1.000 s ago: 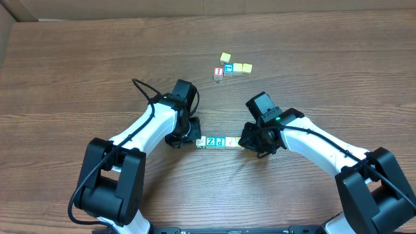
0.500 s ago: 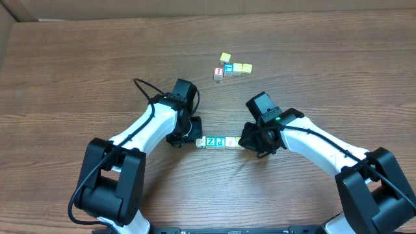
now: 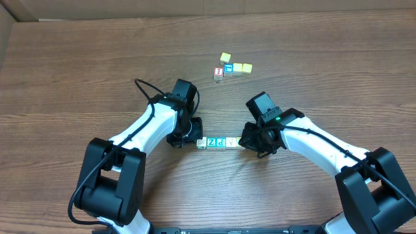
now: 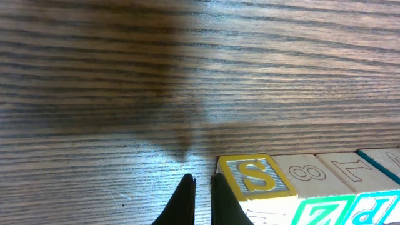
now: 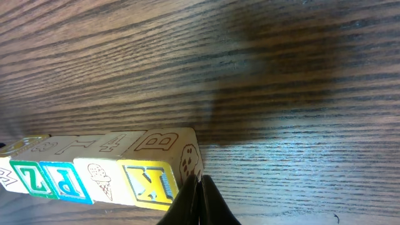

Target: Flip 5 blocks

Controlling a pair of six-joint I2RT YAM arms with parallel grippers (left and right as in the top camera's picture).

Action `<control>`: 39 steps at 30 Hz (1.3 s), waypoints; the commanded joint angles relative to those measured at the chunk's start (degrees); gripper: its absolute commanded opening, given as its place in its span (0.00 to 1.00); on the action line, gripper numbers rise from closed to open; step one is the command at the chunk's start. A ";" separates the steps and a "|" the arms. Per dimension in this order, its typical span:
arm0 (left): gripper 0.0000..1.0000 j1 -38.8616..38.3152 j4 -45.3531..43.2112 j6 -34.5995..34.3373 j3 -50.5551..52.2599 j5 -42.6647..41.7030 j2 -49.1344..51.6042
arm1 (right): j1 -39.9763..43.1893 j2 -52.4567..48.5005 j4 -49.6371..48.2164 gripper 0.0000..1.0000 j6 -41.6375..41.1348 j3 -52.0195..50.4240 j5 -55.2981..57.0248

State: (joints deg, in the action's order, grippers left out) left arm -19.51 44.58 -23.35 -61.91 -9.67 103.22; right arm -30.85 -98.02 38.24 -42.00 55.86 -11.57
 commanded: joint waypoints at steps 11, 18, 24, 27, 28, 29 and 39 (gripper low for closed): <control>0.04 -0.44 1.88 1.55 0.24 -0.35 0.61 | -0.33 -0.17 -0.24 0.04 -1.53 -0.42 -0.13; 0.04 -0.44 1.92 1.53 0.24 0.70 0.61 | -0.33 -0.17 -0.24 0.04 -1.51 -0.42 -0.09; 0.04 -0.44 2.10 1.53 0.24 0.57 0.61 | -0.33 -0.17 -0.22 0.04 -1.51 -0.42 -0.13; 0.04 -0.44 2.01 1.53 0.24 0.37 0.61 | -0.33 -0.17 -0.26 0.04 -1.51 -0.42 -0.59; 0.04 -0.44 1.95 1.55 0.24 0.37 0.61 | -0.33 -0.17 -0.26 0.04 -1.53 -0.42 -0.85; 0.04 -0.44 1.86 1.53 0.24 0.39 0.61 | -0.33 -0.17 -0.28 0.04 -1.51 -0.42 -1.27; 0.04 -0.44 1.38 1.55 0.24 -0.09 0.61 | -0.33 -0.17 -0.26 0.04 -3.30 -0.42 -1.79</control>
State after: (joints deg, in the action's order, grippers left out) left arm -19.51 46.24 -23.33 -61.91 -9.45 103.22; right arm -30.85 -98.02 38.24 -43.51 55.86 -12.32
